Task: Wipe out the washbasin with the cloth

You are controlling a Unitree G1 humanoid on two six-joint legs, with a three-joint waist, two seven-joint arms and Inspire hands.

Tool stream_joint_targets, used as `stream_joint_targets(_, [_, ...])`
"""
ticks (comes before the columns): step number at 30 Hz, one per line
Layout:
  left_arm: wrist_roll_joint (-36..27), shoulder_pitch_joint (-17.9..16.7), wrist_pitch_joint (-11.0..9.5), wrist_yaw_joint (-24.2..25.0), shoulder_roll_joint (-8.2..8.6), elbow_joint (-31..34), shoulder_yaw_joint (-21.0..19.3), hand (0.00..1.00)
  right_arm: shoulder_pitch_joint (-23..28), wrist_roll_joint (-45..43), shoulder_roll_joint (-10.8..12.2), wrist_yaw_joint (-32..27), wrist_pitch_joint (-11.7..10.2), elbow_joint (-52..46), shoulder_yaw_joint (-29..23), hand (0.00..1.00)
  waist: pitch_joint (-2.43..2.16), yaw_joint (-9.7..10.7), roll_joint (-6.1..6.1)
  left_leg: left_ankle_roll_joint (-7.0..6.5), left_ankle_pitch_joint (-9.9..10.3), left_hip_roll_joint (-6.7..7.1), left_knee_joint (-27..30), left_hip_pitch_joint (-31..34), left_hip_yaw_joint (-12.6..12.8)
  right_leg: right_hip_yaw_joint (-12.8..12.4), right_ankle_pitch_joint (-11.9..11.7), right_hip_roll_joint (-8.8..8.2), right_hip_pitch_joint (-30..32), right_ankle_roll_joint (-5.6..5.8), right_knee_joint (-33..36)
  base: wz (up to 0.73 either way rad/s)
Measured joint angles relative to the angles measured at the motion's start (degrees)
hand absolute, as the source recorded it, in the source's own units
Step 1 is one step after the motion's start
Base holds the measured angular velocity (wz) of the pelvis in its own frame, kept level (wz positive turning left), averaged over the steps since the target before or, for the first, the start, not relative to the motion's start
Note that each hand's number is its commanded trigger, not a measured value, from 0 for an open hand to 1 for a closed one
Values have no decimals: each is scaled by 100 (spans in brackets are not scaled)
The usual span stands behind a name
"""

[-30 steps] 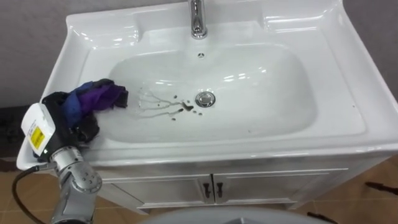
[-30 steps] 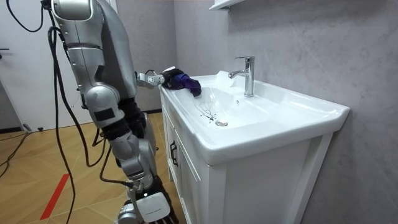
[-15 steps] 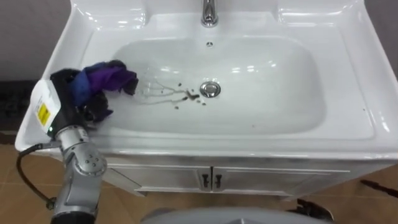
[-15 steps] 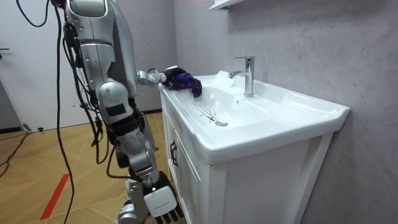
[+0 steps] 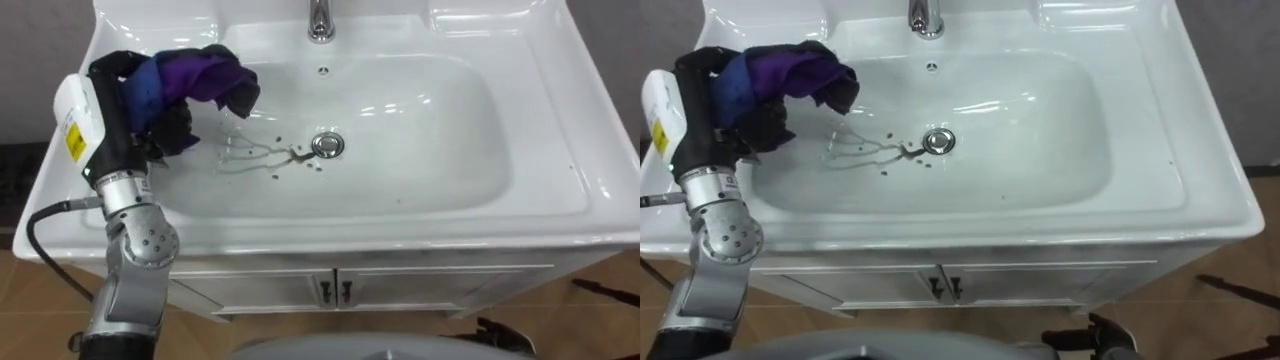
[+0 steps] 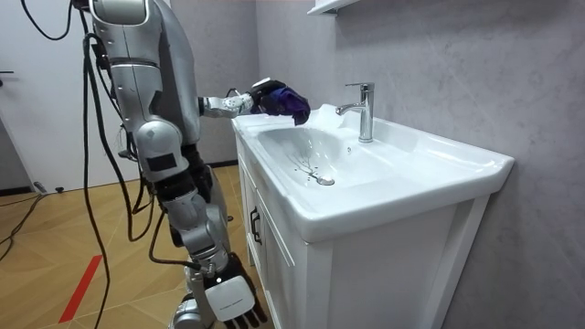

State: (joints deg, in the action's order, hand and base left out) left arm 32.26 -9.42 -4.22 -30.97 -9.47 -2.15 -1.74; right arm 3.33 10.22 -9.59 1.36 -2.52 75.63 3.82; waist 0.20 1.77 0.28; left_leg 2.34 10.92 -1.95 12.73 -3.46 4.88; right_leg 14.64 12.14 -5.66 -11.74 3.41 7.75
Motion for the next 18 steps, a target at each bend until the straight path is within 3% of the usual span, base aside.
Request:
stream_joint_targets(16, [16, -17, -43, 128, -6, -322, 457, 100, 5, 53, 20, 1, -64, 43, 18, 0, -13, -24, -23, 0, -1, 2, -1, -25, 3, -12, -1, -2, -6, -1, 0, 0])
stream_joint_targets(18, [298, -43, -1, 285, -10, -355, 508, 100, 2, 55, 33, 6, -54, 44, 21, 0, -23, -26, -38, -1, -1, 1, -2, -25, 3, -12, -1, -3, -7, -1, 4, 0])
